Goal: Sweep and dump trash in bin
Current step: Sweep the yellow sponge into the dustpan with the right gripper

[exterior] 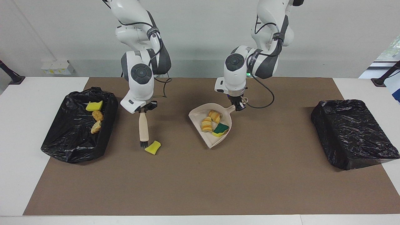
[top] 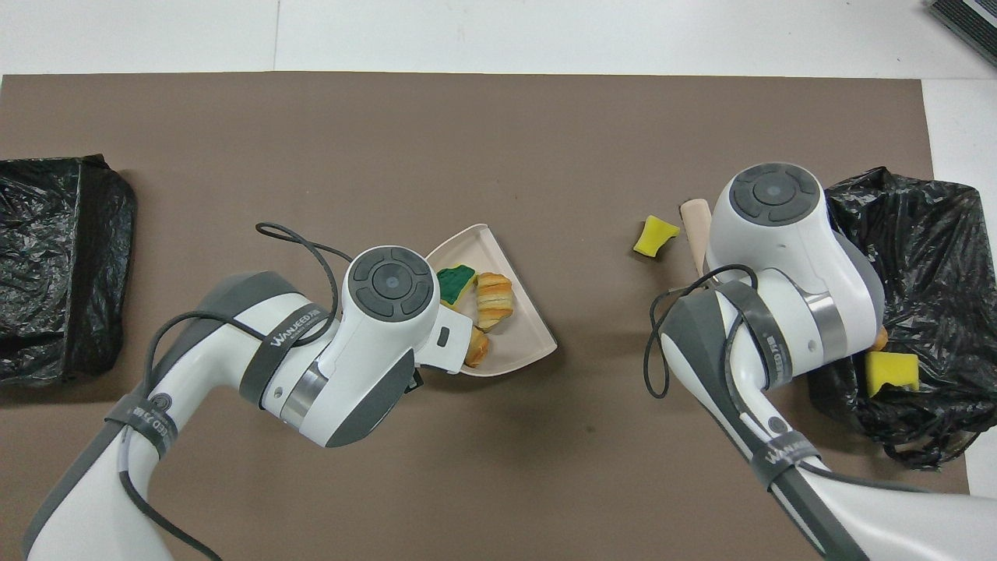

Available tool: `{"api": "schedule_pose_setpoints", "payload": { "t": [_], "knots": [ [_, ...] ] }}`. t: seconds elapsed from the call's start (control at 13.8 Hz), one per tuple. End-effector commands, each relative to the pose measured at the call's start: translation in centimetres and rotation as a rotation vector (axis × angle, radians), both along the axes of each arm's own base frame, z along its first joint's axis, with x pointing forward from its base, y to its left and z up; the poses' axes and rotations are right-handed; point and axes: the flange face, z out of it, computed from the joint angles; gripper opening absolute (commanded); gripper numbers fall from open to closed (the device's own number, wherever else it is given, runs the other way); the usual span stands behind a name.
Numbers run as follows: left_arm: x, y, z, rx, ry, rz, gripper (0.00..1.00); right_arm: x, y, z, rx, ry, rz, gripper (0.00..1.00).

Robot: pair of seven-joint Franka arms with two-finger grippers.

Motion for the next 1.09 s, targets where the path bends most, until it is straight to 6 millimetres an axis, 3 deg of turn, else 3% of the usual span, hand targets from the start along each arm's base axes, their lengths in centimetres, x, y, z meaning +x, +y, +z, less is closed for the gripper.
{"api": "schedule_pose_setpoints", "payload": {
  "t": [0.0,0.14,0.29,0.58,0.72,0.8,1.01],
  "knots": [
    [1.4,-1.2,0.0,0.02,0.017,0.001,0.0,2.4,0.2,-2.8,-0.068,0.003,0.028,0.0],
    [1.3,-1.4,-0.6,0.045,0.017,-0.019,0.0,3.0,0.3,-4.2,-0.072,-0.01,0.046,0.0],
    [-1.0,-2.8,-1.4,0.069,0.037,-0.059,0.0,2.7,1.9,-5.0,-0.06,-0.017,0.04,0.0],
    [-1.7,-2.4,-1.5,0.108,0.037,-0.071,0.0,1.5,6.0,-6.0,0.053,0.009,-0.088,0.0],
    [-2.5,-2.3,-1.7,0.13,0.029,-0.093,0.0,-0.1,9.4,-7.0,0.068,0.022,-0.118,0.0],
    [-2.6,-2.2,-1.6,0.133,0.029,-0.094,0.0,-0.5,10.3,-7.1,0.086,0.037,-0.122,0.0],
    [-3.4,-1.9,-2.1,0.137,0.033,-0.1,0.0,-2.3,13.7,-7.2,0.148,0.075,0.011,0.0]
  ]
}}
